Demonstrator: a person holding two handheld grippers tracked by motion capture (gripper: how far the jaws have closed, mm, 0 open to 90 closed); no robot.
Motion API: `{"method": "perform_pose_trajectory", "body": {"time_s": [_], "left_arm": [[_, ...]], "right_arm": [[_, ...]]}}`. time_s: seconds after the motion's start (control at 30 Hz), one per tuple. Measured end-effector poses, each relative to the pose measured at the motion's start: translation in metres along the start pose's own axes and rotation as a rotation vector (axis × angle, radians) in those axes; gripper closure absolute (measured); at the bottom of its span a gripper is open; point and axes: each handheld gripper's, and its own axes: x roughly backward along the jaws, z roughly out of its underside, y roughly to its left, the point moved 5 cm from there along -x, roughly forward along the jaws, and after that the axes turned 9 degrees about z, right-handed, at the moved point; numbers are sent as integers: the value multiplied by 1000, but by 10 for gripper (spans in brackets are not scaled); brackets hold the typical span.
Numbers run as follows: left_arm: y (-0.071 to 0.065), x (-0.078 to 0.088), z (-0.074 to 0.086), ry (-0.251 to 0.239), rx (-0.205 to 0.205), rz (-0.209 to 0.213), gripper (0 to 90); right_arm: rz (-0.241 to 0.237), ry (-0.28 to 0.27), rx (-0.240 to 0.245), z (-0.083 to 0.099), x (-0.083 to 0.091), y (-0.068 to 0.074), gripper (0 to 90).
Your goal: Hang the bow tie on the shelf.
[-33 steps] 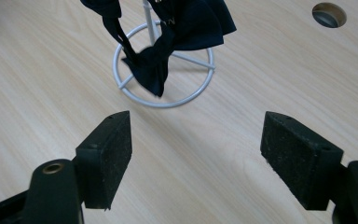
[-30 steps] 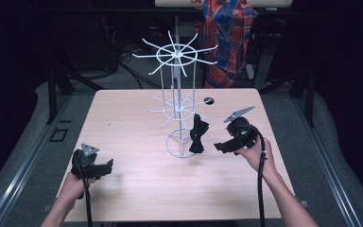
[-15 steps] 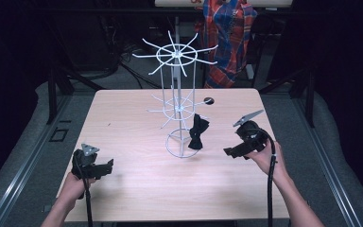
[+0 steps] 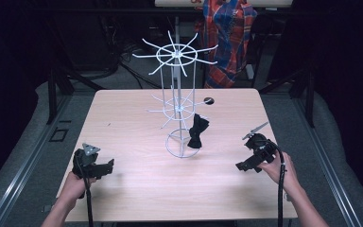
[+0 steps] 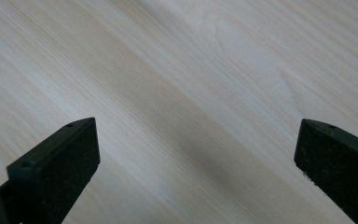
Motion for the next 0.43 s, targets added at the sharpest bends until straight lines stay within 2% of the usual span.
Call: {"method": "perform_pose_trajectory", "body": {"time_s": [0.13, 0.23, 0.33, 0.43], "left_arm": [[-1, 0, 0, 1, -6, 5, 161], [0, 0, 0, 0, -5, 1, 161], [0, 0, 0, -1, -2, -1, 161], [-1, -1, -1, 1, -5, 0, 161]], "right_arm": [[20, 32, 23, 4, -9, -3, 0], [21, 27, 10, 5, -13, -2, 0], [20, 48, 36, 5, -16, -3, 0], [28, 48, 34, 6, -19, -3, 0]]}}
